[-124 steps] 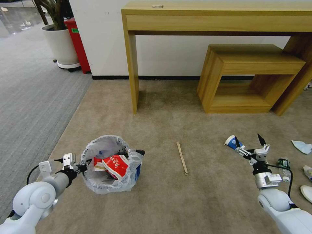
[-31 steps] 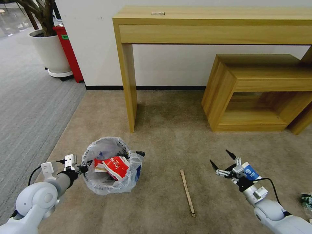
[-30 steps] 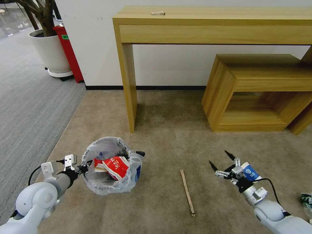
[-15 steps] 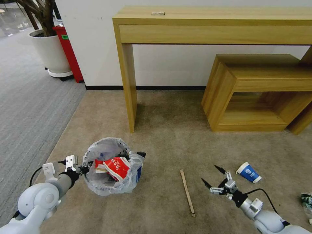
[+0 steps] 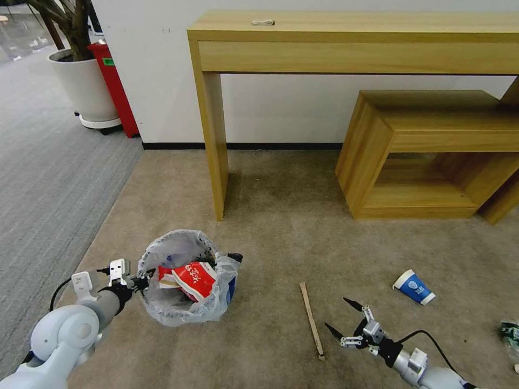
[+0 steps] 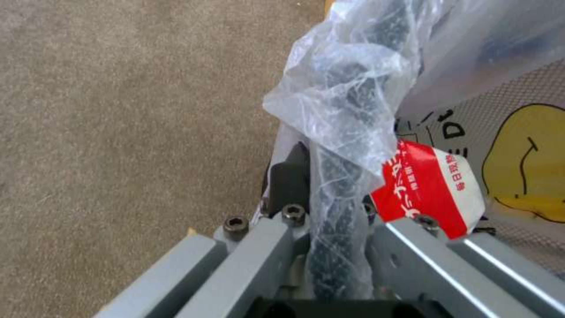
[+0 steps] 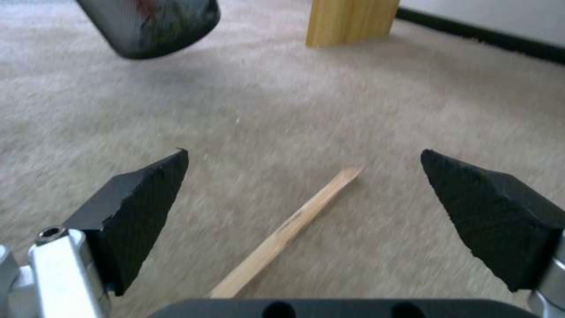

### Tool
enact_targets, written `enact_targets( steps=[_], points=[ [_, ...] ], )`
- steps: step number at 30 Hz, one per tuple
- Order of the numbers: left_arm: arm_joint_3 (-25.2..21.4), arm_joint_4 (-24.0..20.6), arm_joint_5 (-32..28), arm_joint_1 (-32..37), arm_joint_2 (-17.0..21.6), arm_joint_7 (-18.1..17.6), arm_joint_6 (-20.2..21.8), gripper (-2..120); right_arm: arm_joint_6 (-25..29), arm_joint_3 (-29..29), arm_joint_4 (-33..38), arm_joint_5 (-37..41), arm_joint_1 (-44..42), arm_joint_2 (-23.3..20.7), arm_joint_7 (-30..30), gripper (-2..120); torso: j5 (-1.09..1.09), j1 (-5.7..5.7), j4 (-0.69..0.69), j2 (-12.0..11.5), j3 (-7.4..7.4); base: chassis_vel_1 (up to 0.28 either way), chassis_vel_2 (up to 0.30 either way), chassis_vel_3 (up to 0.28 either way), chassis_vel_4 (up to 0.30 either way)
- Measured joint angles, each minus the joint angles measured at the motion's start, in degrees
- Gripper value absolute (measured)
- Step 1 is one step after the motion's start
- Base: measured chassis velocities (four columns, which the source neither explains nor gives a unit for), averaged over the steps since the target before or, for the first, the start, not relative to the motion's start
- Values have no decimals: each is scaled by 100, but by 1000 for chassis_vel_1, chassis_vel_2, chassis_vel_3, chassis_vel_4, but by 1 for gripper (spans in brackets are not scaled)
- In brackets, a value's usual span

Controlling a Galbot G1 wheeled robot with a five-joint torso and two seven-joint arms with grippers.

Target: Pick up the trash bin and place the garbage on the floor into it.

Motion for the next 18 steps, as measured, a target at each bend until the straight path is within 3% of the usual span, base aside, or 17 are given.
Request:
enact_targets(
  steps=[18],
  points=[
    [35,-37,-50,-10,73,-8,3,0,-25,-339,-569,145,38,314,229,100,-1,0,0,0,0,0,0,0,0]
  ],
)
